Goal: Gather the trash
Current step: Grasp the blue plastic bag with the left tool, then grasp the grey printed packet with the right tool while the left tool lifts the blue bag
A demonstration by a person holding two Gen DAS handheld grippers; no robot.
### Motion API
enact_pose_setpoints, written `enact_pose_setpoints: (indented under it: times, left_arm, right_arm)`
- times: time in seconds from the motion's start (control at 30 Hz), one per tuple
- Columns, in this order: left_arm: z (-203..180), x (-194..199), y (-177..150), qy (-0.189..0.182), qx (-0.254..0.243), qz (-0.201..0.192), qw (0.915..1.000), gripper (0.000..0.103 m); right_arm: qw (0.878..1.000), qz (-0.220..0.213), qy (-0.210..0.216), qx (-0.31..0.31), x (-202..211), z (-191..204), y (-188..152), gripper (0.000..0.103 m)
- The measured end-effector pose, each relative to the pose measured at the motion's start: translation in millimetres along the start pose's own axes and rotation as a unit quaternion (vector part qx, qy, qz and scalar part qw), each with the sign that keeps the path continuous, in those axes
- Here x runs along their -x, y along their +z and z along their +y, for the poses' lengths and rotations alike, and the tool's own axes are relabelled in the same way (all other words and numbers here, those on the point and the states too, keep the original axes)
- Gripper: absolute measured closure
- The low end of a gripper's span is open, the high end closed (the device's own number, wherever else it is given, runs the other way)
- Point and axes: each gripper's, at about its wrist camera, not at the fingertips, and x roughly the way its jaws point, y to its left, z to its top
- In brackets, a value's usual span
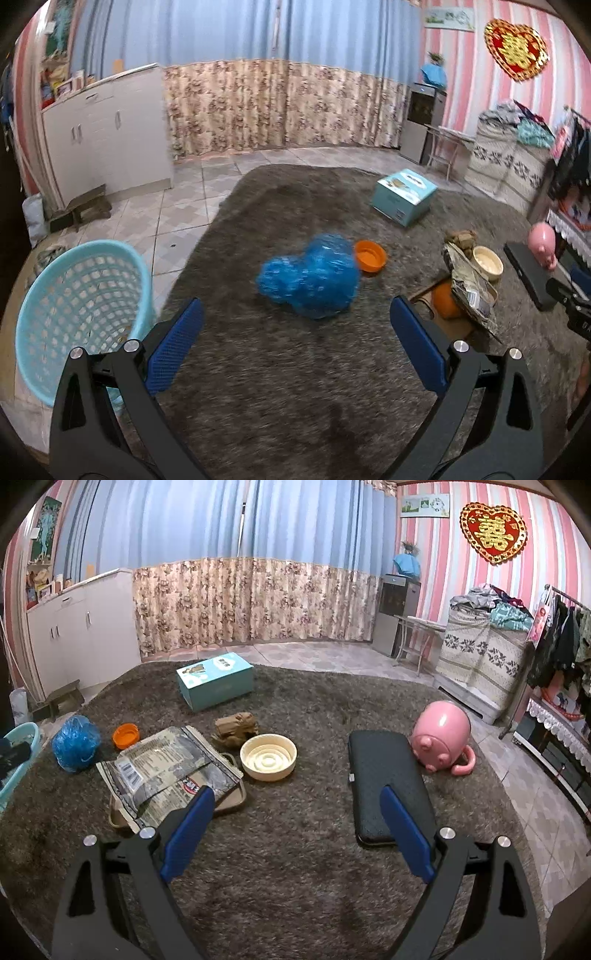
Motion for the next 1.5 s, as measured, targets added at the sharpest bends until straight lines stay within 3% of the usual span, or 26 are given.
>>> enact_pose_setpoints:
  times: [0.2, 0.27, 0.37, 0.43, 0.53, 0.8, 0.97, 1.2, 1.27, 1.33, 1.5]
  left_arm:
    - [-13, -35, 6, 0.006, -0.013, 0.025, 0.9996, 0.006]
    - [-14, -45, 9, 0.002, -0.013, 0.027, 0.9996, 0.012]
    - [-15, -63, 13, -0.01, -0.015, 0.051, 0.9985, 0.04]
    - [-14, -76, 12, -0.022, -0.015, 0.077, 0.9967, 0.07]
    - [-8, -69, 9, -0.035, -0.007, 0.074, 0.9966, 0.078]
    - [17, -25, -1, -0.01, -0.003, 0.059, 0.9982, 0.08]
    - [38, -2, -4, -0.004, 0.018, 0.051, 0.9985, 0.08]
    - [58, 18, -8, 0.007, 0.039, 0.04, 0.9984, 0.079]
    - [62, 20, -10, 0.01, 0.042, 0.038, 0.9983, 0.079]
    - [66, 21, -11, 0.01, 0.045, 0.039, 0.9982, 0.079]
    - [67, 24, -12, 0.009, 0.047, 0.035, 0.9983, 0.079]
  right_arm:
    - [1.0, 0.015, 0.0, -0.004, -9, -2, -11, 0.014]
    - [1.0, 0.02, 0.004, -0.004, -11, -2, -14, 0.014]
    - [1.0, 0.027, 0.007, -0.002, -14, 3, -17, 0.014]
    - [1.0, 0.026, 0.011, 0.0, -14, 7, -16, 0.014]
    - [0.999, 0.024, 0.021, 0.008, -12, 18, -15, 0.014]
    - [0.997, 0.028, 0.064, 0.042, -13, 69, -15, 0.014]
    - [0.994, 0.035, 0.07, 0.076, -20, 104, -13, 0.014]
    - [0.993, 0.052, 0.052, 0.093, -37, 120, -11, 0.015]
    - [0.993, 0.054, 0.048, 0.093, -39, 119, -11, 0.025]
    - [0.992, 0.065, 0.05, 0.092, -42, 116, -10, 0.048]
    - [0.993, 0.067, 0.055, 0.082, -41, 104, -6, 0.071]
